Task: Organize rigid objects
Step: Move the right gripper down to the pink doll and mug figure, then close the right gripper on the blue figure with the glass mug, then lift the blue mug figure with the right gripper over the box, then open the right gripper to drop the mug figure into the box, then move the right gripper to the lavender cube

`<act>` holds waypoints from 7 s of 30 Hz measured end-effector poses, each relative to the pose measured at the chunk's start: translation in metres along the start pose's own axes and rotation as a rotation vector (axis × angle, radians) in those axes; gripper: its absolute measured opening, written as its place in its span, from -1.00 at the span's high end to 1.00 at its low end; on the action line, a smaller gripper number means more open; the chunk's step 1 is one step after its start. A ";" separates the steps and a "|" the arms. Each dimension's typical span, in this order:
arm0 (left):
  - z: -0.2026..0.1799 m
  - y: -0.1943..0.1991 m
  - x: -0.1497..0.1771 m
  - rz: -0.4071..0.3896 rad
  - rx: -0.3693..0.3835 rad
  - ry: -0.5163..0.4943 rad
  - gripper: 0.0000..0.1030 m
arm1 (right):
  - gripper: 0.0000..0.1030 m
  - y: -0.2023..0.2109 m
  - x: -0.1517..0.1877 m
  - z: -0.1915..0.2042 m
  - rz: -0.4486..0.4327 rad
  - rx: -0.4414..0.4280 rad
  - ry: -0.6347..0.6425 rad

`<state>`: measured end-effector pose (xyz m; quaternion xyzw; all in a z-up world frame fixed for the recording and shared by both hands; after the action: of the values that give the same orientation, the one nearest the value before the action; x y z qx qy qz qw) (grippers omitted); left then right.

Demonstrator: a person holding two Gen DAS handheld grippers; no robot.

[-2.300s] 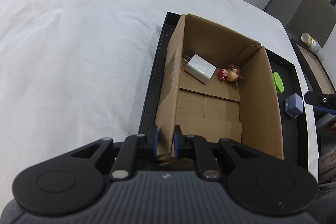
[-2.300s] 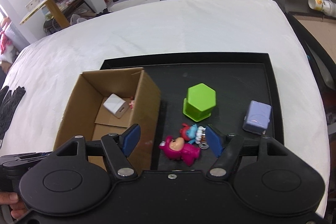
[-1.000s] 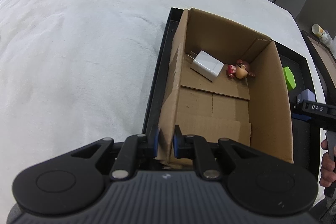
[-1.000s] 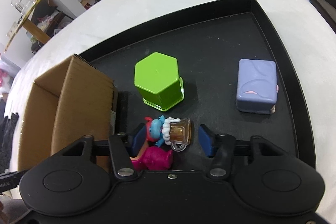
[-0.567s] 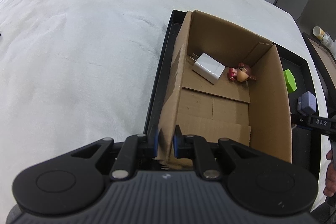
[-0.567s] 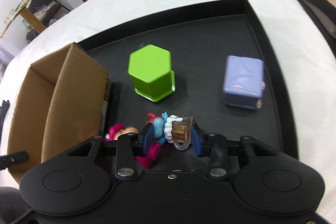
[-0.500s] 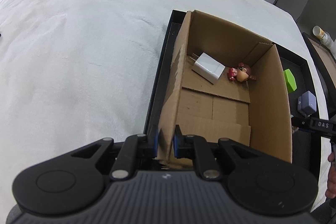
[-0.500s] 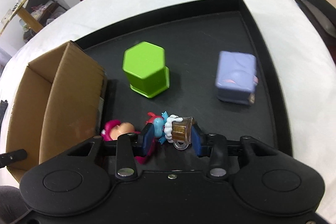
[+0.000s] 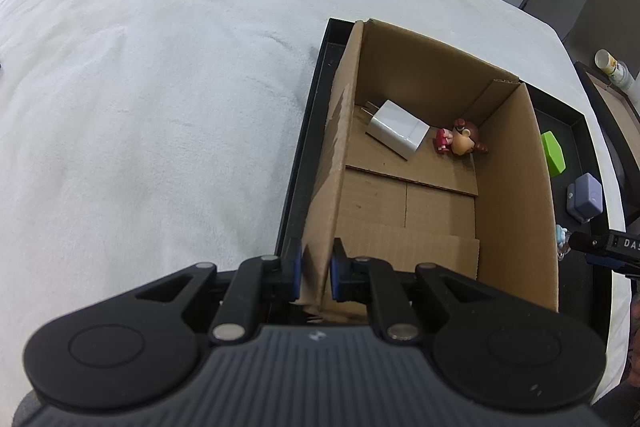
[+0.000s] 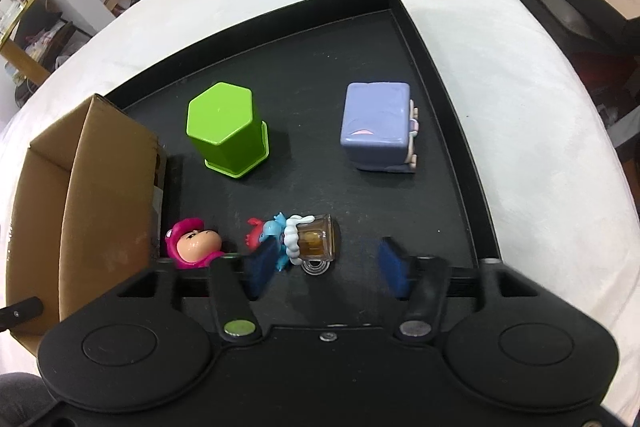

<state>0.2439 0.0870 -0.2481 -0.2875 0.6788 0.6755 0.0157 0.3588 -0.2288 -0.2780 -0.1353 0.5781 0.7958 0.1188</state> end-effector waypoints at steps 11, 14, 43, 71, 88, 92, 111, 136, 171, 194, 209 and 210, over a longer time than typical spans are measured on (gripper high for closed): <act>0.000 -0.003 0.000 0.000 0.005 -0.002 0.76 | -0.42 -0.017 0.001 0.024 0.012 0.019 0.118; 0.000 -0.004 0.000 -0.001 0.008 0.000 0.76 | -0.42 -0.022 0.002 0.030 0.014 0.031 0.147; -0.001 -0.006 -0.002 0.010 0.013 -0.024 0.75 | -0.55 -0.034 0.004 0.050 -0.014 0.134 0.252; -0.006 -0.003 -0.002 0.002 -0.003 -0.037 0.75 | -0.22 0.028 -0.010 0.054 -0.084 0.032 0.234; -0.001 -0.002 0.000 -0.023 0.038 -0.028 0.73 | -0.22 0.061 -0.016 0.097 -0.130 -0.018 0.278; 0.001 -0.001 0.001 -0.023 0.050 -0.023 0.73 | -0.22 0.060 -0.016 0.106 -0.131 -0.016 0.290; 0.008 -0.005 0.003 -0.022 0.085 -0.005 0.73 | -0.23 0.054 -0.010 0.160 -0.131 -0.063 0.356; 0.012 -0.009 0.002 -0.013 0.123 0.006 0.71 | -0.23 0.018 -0.001 0.249 -0.046 -0.161 0.424; 0.013 -0.009 0.004 -0.018 0.122 -0.003 0.71 | -0.37 0.050 -0.001 0.180 -0.021 -0.198 0.293; 0.003 -0.008 0.000 -0.004 0.066 -0.031 0.72 | -0.46 0.066 -0.014 0.090 -0.084 -0.149 0.200; -0.001 -0.009 -0.001 -0.002 0.024 -0.031 0.73 | -0.49 0.047 -0.017 0.033 -0.114 -0.107 0.045; -0.001 -0.010 -0.001 -0.002 0.021 -0.032 0.73 | -0.49 0.047 -0.017 0.030 -0.118 -0.108 0.035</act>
<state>0.2494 0.0872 -0.2561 -0.2772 0.6853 0.6728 0.0300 0.3565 -0.2150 -0.2216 -0.1892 0.5275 0.8149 0.1480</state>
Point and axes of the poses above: each gripper's, at about its wrist camera, not at the fingertips, and y roughly against the way its jaws point, z to its left, x to its underside, the point moved 8 cm from there along -y, roughly the way its jaws point, and after that the axes turned 4 degrees about -y, right-handed, at the moved point
